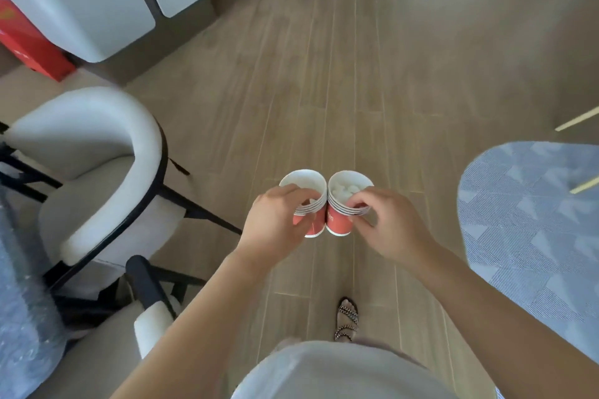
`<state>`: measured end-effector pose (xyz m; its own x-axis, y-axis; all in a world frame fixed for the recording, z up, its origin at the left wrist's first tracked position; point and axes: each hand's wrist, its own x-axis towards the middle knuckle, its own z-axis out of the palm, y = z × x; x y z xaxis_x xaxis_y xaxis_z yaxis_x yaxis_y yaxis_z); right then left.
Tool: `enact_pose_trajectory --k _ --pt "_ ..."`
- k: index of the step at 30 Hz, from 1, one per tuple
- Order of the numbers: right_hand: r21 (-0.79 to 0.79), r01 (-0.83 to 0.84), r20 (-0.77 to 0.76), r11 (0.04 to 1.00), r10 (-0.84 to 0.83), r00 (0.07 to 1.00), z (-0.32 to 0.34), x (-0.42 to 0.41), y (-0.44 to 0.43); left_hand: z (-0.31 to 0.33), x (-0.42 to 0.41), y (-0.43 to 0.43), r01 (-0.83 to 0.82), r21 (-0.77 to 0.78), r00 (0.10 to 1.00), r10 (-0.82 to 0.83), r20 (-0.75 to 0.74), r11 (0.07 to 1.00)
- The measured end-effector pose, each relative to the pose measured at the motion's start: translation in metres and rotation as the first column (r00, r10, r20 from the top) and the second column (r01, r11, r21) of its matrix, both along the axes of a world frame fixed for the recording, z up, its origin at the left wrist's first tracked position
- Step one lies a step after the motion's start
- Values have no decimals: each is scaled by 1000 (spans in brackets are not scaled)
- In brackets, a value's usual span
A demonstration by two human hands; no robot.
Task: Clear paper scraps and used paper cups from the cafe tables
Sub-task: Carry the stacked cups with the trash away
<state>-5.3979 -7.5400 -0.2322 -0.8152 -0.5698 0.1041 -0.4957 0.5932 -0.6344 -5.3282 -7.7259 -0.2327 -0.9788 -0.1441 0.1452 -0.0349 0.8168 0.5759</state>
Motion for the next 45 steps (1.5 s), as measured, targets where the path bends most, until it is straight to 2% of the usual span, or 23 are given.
enact_pose_trajectory --k 6,15,19,24,29,38,45 --pt "-44 -61 -25 997 60 998 2 -117 -21 7 -103 -24 -173 -4 985 173 20 985" --pt "-32 -187 -24 982 186 982 -14 -257 -101 -9 -222 -86 -264 -35 961 266 71 964" --pt "-36 -225 -41 974 223 974 -20 -331 -155 -19 -290 -138 -262 -39 961 265 81 964" --pt "-62 -212 -63 975 209 976 -6 -430 -223 0 -382 -215 -228 -103 968 237 85 968" --pt "-130 -150 -174 980 126 977 7 -518 -278 21 -474 -279 -189 -131 979 196 49 973" --pt "-195 -24 -180 980 -11 984 0 -684 -358 25 -651 -360 -168 -111 984 173 32 979" --pt "-196 -111 -181 974 75 981 -12 -867 -431 20 -837 -425 -179 -105 981 185 54 978"
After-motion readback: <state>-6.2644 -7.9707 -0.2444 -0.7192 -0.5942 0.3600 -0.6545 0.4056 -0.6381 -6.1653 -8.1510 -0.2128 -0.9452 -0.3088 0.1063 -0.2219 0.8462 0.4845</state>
